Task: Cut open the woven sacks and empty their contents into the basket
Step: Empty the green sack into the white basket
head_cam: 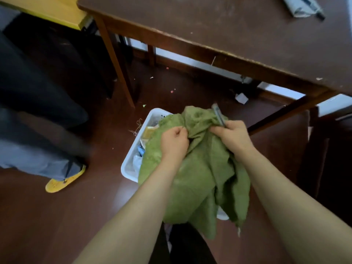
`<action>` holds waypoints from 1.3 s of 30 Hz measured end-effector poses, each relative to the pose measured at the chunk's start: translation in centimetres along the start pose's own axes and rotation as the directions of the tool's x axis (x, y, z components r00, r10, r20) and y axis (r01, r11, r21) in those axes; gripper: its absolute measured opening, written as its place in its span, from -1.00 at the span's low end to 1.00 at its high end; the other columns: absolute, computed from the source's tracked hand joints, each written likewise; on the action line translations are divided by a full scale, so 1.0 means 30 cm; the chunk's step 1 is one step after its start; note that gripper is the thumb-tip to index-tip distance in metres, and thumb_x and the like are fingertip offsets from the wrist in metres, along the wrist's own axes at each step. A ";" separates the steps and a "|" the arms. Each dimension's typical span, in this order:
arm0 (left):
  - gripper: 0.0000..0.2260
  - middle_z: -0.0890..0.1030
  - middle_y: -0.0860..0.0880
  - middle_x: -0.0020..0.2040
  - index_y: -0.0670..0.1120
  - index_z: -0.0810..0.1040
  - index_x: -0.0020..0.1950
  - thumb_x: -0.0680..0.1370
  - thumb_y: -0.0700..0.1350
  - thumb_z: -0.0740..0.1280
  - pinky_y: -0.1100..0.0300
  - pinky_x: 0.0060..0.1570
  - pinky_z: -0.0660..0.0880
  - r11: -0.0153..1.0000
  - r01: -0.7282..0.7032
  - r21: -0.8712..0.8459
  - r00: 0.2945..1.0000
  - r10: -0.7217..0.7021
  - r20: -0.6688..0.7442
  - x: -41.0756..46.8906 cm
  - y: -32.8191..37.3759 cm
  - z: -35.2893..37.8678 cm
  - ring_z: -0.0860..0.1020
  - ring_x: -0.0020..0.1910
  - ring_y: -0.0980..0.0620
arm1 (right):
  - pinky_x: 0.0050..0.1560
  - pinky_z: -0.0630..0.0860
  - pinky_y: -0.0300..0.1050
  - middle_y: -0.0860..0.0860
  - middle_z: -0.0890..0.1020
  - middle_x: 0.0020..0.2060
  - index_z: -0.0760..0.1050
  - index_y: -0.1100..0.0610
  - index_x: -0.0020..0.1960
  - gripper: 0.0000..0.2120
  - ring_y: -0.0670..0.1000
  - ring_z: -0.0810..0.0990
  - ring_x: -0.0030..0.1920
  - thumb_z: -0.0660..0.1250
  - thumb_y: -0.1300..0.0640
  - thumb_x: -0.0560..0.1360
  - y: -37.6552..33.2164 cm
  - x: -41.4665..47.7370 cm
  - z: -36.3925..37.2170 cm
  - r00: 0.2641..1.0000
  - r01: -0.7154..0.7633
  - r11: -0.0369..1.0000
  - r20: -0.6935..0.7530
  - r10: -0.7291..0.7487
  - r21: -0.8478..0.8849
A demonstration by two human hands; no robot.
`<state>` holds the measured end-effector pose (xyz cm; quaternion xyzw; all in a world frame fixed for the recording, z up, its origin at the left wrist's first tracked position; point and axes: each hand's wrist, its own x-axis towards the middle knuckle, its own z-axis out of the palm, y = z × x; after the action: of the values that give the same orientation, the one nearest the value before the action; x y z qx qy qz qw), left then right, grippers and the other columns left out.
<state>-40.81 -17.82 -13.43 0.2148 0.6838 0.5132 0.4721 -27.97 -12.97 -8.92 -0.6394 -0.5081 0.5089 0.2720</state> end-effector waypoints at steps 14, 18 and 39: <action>-0.73 0.41 0.07 -0.51 -0.02 0.46 -0.42 0.49 -0.17 0.27 0.17 -0.32 0.30 0.974 -0.052 0.220 0.950 -0.019 0.312 0.001 -0.080 0.042 0.34 -0.46 0.08 | -0.41 0.57 -0.16 0.14 0.64 -0.37 0.63 0.27 -0.07 -0.70 0.06 0.58 -0.47 0.48 0.04 0.36 0.115 0.025 0.105 0.852 -0.520 0.782 0.277 0.445 0.345; -0.78 0.58 0.11 0.07 0.12 0.59 -0.02 0.38 0.03 0.25 0.09 0.20 0.39 0.942 0.043 0.334 0.999 -0.037 -0.025 -0.014 -0.186 -0.096 0.49 0.14 0.05 | -0.14 0.63 0.12 0.21 0.69 -0.09 0.59 0.28 0.11 -0.68 0.19 0.69 -0.14 0.45 0.18 0.39 0.112 0.075 0.101 0.777 -0.629 0.699 0.240 0.582 0.340; -0.84 0.51 0.03 -0.43 -0.13 0.59 -0.25 0.49 -0.33 0.38 0.36 -0.40 0.36 0.990 0.140 -0.014 0.989 -0.139 0.058 0.002 -0.110 -0.015 0.40 -0.48 0.22 | 0.35 0.35 -0.13 -0.09 0.47 0.26 0.37 -0.24 0.35 -0.06 -0.13 0.41 0.29 0.66 -0.11 0.03 0.214 0.113 0.108 0.837 0.099 0.908 0.527 0.145 -0.406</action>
<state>-40.58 -19.26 -16.42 0.1767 0.6790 0.4787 0.5279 -28.70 -12.53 -16.82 -0.5168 -0.6531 0.5525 -0.0336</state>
